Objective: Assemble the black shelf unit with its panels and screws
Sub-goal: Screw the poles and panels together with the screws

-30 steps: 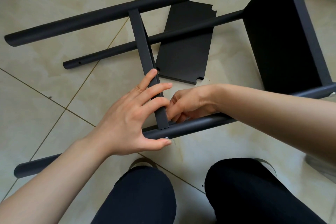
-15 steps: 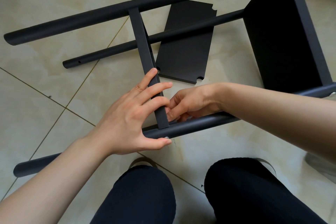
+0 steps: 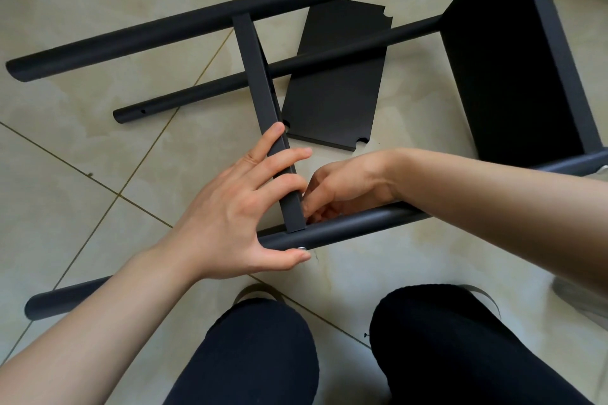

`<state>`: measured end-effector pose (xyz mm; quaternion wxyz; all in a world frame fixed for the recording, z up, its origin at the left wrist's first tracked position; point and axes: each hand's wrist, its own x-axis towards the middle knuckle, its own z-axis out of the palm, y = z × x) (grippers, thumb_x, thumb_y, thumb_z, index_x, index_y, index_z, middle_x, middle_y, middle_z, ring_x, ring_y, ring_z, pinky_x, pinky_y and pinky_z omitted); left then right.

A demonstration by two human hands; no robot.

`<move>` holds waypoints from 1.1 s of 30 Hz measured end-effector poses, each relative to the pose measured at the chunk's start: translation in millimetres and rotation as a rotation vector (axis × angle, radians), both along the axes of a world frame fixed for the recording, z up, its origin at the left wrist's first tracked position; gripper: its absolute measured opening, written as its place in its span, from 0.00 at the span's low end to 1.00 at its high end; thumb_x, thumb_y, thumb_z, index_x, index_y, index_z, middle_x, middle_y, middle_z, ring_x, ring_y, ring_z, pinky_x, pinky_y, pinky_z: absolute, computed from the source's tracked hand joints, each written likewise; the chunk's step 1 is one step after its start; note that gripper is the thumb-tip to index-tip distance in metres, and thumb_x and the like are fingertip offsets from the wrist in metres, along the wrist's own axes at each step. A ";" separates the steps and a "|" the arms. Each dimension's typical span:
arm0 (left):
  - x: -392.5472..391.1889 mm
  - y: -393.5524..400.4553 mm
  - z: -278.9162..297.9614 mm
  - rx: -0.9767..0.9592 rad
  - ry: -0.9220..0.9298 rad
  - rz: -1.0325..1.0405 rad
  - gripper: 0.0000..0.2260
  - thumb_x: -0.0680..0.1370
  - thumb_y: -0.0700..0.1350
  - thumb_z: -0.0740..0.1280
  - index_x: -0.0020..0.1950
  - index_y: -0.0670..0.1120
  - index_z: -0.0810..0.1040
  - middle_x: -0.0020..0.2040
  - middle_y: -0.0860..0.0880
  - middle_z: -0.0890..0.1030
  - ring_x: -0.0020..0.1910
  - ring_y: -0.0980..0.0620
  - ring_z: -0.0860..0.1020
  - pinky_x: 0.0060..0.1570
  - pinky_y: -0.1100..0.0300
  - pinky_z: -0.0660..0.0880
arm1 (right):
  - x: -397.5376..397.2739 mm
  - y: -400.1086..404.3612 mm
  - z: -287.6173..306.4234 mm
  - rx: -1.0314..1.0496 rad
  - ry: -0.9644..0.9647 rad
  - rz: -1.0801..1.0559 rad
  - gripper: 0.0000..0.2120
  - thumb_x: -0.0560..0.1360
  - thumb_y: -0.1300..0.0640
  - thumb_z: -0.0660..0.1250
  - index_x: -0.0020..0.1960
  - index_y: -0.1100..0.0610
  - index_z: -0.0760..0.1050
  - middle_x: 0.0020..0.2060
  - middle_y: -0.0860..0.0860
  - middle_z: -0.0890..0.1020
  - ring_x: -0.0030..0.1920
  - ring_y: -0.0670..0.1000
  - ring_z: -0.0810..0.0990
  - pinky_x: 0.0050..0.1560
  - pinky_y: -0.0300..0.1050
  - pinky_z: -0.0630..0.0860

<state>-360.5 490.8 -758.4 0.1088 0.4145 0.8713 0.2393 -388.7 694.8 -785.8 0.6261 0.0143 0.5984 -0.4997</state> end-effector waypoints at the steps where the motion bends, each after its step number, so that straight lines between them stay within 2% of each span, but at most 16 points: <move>1: 0.0 0.1 0.1 0.001 0.000 -0.001 0.29 0.69 0.67 0.71 0.61 0.49 0.76 0.77 0.52 0.66 0.82 0.47 0.49 0.62 0.50 0.73 | 0.1 0.6 -0.7 -0.008 0.003 -0.015 0.06 0.79 0.63 0.64 0.44 0.61 0.78 0.38 0.54 0.78 0.37 0.48 0.78 0.42 0.38 0.76; 6: 0.1 0.1 -1.1 0.005 0.006 -0.004 0.29 0.69 0.67 0.71 0.61 0.50 0.75 0.77 0.52 0.67 0.82 0.47 0.50 0.62 0.52 0.71 | 0.1 4.7 -1.5 -0.082 -0.017 -0.075 0.09 0.79 0.65 0.64 0.42 0.60 0.79 0.41 0.56 0.79 0.43 0.51 0.78 0.49 0.41 0.76; 10: -0.2 -0.6 -2.4 0.007 0.008 -0.004 0.29 0.69 0.68 0.70 0.61 0.49 0.75 0.77 0.52 0.66 0.82 0.47 0.49 0.63 0.51 0.72 | -0.4 2.3 -1.5 -0.060 -0.017 -0.034 0.08 0.79 0.65 0.63 0.43 0.61 0.78 0.36 0.53 0.79 0.35 0.46 0.80 0.39 0.36 0.77; 18: -0.4 -1.9 -4.7 0.006 0.014 -0.006 0.29 0.69 0.68 0.71 0.61 0.49 0.76 0.77 0.52 0.66 0.82 0.47 0.49 0.64 0.51 0.71 | 0.7 0.5 -1.1 -0.046 0.001 -0.018 0.08 0.81 0.62 0.63 0.44 0.60 0.78 0.36 0.52 0.80 0.36 0.46 0.79 0.45 0.40 0.76; 23: -0.3 -2.7 -6.3 -0.006 0.037 -0.009 0.30 0.70 0.67 0.71 0.62 0.49 0.76 0.77 0.52 0.66 0.82 0.47 0.49 0.69 0.50 0.67 | 2.2 -0.1 6.9 -0.014 0.028 -0.033 0.09 0.80 0.62 0.64 0.43 0.59 0.78 0.31 0.48 0.81 0.32 0.44 0.80 0.38 0.36 0.76; 26: -0.2 -3.3 -5.2 -0.022 0.058 -0.012 0.30 0.70 0.68 0.69 0.63 0.48 0.76 0.78 0.52 0.66 0.82 0.47 0.49 0.71 0.50 0.64 | 6.0 0.3 16.8 0.107 0.184 0.021 0.08 0.80 0.57 0.65 0.44 0.56 0.79 0.32 0.44 0.82 0.33 0.43 0.81 0.36 0.34 0.75; 29: 1.2 -3.0 0.4 -0.096 0.065 -0.009 0.33 0.71 0.69 0.67 0.67 0.49 0.75 0.80 0.52 0.62 0.82 0.49 0.47 0.73 0.47 0.64 | 11.8 6.7 27.4 0.334 0.502 0.207 0.11 0.80 0.48 0.64 0.53 0.53 0.81 0.41 0.45 0.83 0.43 0.46 0.80 0.46 0.41 0.75; 31: 3.6 -2.1 7.9 -0.168 0.044 0.015 0.36 0.70 0.71 0.65 0.71 0.51 0.73 0.81 0.54 0.57 0.82 0.51 0.44 0.74 0.46 0.62 | 16.8 12.4 37.0 0.378 0.601 0.233 0.13 0.81 0.49 0.63 0.58 0.54 0.81 0.47 0.47 0.83 0.48 0.48 0.80 0.52 0.42 0.73; 33: 6.8 -1.3 14.8 -0.249 0.011 0.040 0.39 0.70 0.72 0.63 0.77 0.55 0.67 0.82 0.58 0.50 0.81 0.55 0.39 0.76 0.50 0.58 | 23.9 18.4 47.9 0.400 0.661 0.220 0.14 0.82 0.50 0.62 0.60 0.56 0.81 0.50 0.49 0.83 0.49 0.49 0.79 0.53 0.42 0.72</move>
